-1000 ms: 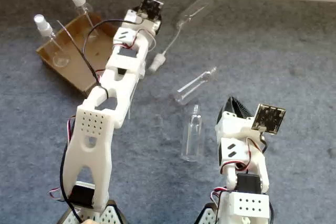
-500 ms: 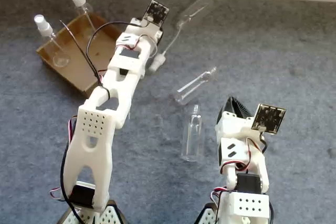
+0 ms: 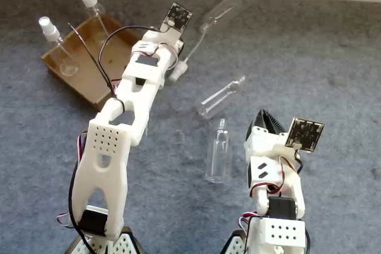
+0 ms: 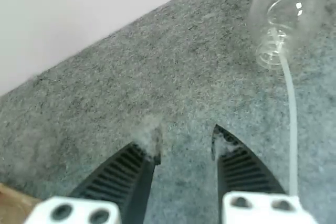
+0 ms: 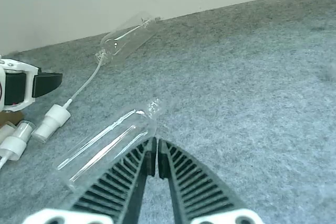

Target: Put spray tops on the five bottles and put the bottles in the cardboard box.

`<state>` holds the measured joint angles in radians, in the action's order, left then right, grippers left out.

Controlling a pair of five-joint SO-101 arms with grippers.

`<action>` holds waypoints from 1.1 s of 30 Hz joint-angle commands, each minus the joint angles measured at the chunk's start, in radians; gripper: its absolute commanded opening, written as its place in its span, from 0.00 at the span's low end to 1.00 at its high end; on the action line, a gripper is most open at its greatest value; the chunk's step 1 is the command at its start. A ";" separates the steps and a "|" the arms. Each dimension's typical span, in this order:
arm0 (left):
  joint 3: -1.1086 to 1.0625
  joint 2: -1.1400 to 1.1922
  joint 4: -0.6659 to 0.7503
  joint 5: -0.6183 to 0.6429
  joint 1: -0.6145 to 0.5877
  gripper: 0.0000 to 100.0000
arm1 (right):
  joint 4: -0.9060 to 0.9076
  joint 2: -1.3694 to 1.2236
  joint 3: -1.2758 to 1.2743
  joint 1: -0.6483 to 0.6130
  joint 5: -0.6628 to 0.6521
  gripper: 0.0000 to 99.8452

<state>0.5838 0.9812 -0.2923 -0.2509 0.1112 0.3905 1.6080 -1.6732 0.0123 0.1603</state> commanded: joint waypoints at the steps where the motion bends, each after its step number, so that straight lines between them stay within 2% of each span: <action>1: 0.061 -0.113 -0.005 -0.006 0.016 0.12 | -0.022 0.013 -0.051 -0.010 0.008 0.00; 6: 0.050 -0.188 -0.054 -0.005 0.022 0.12 | -0.022 0.013 -0.051 -0.010 0.008 0.00; 10: 0.050 -0.312 -0.258 -0.005 0.038 0.10 | -0.022 0.013 -0.050 -0.005 0.008 0.01; 14: 0.050 -0.430 -0.430 -0.005 0.042 0.00 | -0.018 0.012 -0.042 -0.002 0.008 0.01; 17: 0.047 -0.496 -0.500 -0.005 0.042 0.02 | -0.013 0.012 -0.035 0.015 -0.054 0.01; 24: 0.045 -0.702 -0.772 -0.005 0.058 0.00 | 0.237 0.002 0.249 0.019 -0.150 0.01; 29: 0.045 -0.823 -1.026 -0.005 0.071 0.00 | 0.312 -0.013 0.449 0.019 -0.255 0.01; 33: 0.045 -0.915 -1.218 -0.005 0.090 0.00 | 0.366 -0.157 0.610 0.022 -0.298 0.01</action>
<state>0.5838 0.2002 -1.3341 -0.2509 0.1665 0.7142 1.5881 -1.2651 0.0199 -0.0898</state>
